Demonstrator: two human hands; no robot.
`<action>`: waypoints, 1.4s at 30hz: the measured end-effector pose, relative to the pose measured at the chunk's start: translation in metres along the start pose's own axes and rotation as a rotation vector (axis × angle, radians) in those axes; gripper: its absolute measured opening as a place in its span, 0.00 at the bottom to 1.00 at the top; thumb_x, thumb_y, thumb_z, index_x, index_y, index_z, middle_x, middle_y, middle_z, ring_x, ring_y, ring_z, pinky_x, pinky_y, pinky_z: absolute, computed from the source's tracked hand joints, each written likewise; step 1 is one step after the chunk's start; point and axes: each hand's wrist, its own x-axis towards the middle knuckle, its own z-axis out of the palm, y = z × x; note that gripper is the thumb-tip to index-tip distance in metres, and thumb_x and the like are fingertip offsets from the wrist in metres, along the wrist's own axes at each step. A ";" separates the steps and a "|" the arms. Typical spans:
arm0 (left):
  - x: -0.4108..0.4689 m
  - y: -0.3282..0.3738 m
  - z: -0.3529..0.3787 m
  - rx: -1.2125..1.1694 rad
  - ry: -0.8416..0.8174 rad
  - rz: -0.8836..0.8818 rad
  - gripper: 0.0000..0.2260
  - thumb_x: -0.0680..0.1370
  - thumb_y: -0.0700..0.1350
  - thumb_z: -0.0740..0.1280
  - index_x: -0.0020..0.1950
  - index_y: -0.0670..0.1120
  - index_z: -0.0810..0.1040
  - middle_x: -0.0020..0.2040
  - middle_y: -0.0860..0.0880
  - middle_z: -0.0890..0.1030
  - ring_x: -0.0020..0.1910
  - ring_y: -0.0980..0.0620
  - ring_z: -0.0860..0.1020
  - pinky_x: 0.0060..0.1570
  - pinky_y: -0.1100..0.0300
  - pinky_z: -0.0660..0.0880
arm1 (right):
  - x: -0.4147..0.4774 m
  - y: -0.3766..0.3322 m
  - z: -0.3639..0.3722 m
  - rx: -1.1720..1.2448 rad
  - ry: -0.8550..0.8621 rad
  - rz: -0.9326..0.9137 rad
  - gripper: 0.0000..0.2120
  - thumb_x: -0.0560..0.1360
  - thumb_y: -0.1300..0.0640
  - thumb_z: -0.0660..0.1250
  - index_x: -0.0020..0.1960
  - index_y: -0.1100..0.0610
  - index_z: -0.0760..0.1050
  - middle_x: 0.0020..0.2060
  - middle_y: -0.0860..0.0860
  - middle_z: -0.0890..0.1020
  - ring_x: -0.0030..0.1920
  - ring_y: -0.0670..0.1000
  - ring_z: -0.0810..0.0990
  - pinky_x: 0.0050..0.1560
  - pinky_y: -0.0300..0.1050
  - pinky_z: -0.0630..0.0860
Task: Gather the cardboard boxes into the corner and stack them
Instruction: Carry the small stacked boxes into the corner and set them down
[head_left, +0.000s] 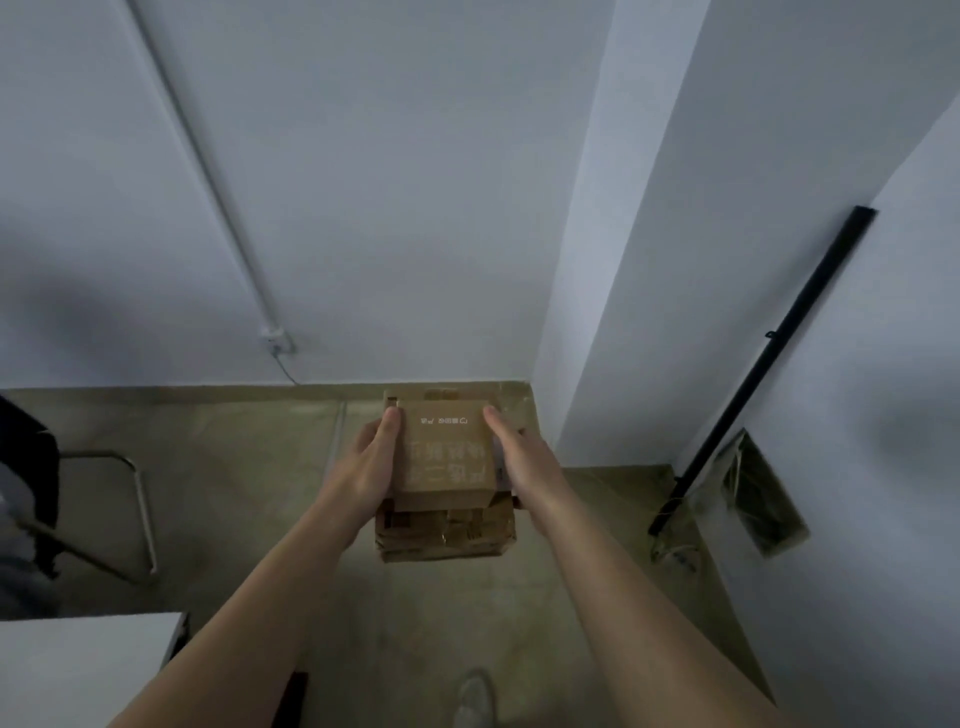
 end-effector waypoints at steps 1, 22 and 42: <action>0.016 0.009 0.000 -0.016 0.008 -0.004 0.31 0.80 0.73 0.52 0.72 0.54 0.74 0.66 0.47 0.78 0.63 0.45 0.77 0.61 0.46 0.76 | 0.015 -0.012 0.002 0.003 -0.012 -0.004 0.55 0.53 0.10 0.61 0.67 0.45 0.79 0.61 0.47 0.85 0.61 0.55 0.84 0.65 0.61 0.79; 0.322 0.087 -0.044 -0.057 -0.138 -0.115 0.31 0.81 0.69 0.59 0.78 0.51 0.71 0.67 0.47 0.76 0.60 0.46 0.76 0.51 0.50 0.76 | 0.248 -0.164 0.078 -0.051 0.072 0.047 0.33 0.76 0.26 0.61 0.61 0.52 0.83 0.56 0.49 0.86 0.54 0.49 0.84 0.48 0.44 0.77; 0.575 -0.009 0.023 -0.005 -0.253 -0.330 0.32 0.78 0.61 0.71 0.78 0.51 0.67 0.66 0.46 0.75 0.53 0.50 0.77 0.41 0.55 0.75 | 0.506 -0.076 0.123 0.041 0.120 0.314 0.23 0.78 0.42 0.71 0.66 0.55 0.74 0.61 0.52 0.79 0.61 0.56 0.79 0.66 0.61 0.78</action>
